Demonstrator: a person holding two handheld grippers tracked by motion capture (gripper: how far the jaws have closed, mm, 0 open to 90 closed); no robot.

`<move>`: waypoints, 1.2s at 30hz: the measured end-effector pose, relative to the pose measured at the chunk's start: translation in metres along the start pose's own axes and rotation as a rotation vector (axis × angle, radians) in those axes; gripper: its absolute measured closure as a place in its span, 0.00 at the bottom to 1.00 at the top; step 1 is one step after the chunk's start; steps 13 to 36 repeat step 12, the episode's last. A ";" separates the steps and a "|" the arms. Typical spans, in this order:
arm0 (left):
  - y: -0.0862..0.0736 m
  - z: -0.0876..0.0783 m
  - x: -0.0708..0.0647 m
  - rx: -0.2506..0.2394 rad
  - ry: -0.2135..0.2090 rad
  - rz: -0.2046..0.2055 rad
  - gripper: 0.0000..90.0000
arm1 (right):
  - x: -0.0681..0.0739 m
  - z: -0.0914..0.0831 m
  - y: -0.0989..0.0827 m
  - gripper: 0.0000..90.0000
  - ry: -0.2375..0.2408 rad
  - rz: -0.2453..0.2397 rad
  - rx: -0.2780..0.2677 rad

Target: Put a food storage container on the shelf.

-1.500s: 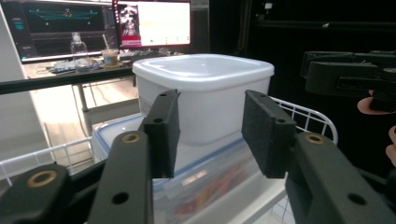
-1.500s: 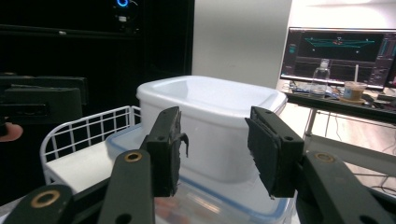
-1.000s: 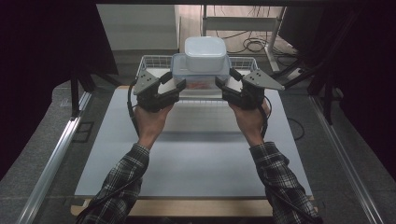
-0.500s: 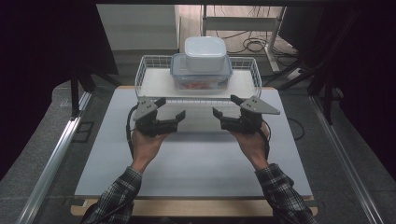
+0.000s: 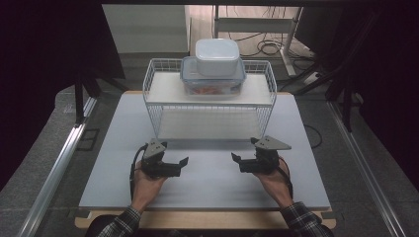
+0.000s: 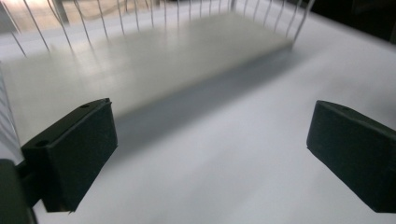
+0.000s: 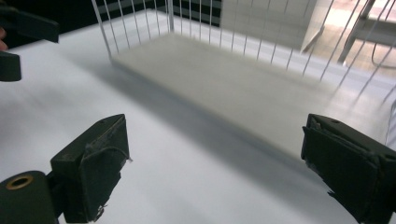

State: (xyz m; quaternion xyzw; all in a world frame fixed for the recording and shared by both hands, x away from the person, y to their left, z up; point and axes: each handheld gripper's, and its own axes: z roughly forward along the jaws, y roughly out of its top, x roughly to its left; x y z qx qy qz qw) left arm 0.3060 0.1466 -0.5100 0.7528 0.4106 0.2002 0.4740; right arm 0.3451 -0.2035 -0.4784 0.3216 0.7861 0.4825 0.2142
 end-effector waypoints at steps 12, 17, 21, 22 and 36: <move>-0.029 0.017 -0.008 0.240 -0.007 0.035 0.00 | 0.003 0.002 -0.027 0.06 0.031 0.016 0.144; -0.029 0.017 -0.008 0.240 -0.007 0.035 0.00 | 0.003 0.002 -0.027 0.06 0.031 0.016 0.144; -0.029 0.017 -0.008 0.240 -0.007 0.035 0.00 | 0.003 0.002 -0.027 0.06 0.031 0.016 0.144; -0.029 0.017 -0.008 0.240 -0.007 0.035 0.00 | 0.003 0.002 -0.027 0.06 0.031 0.016 0.144; -0.029 0.017 -0.008 0.240 -0.007 0.035 0.00 | 0.003 0.002 -0.027 0.06 0.031 0.016 0.144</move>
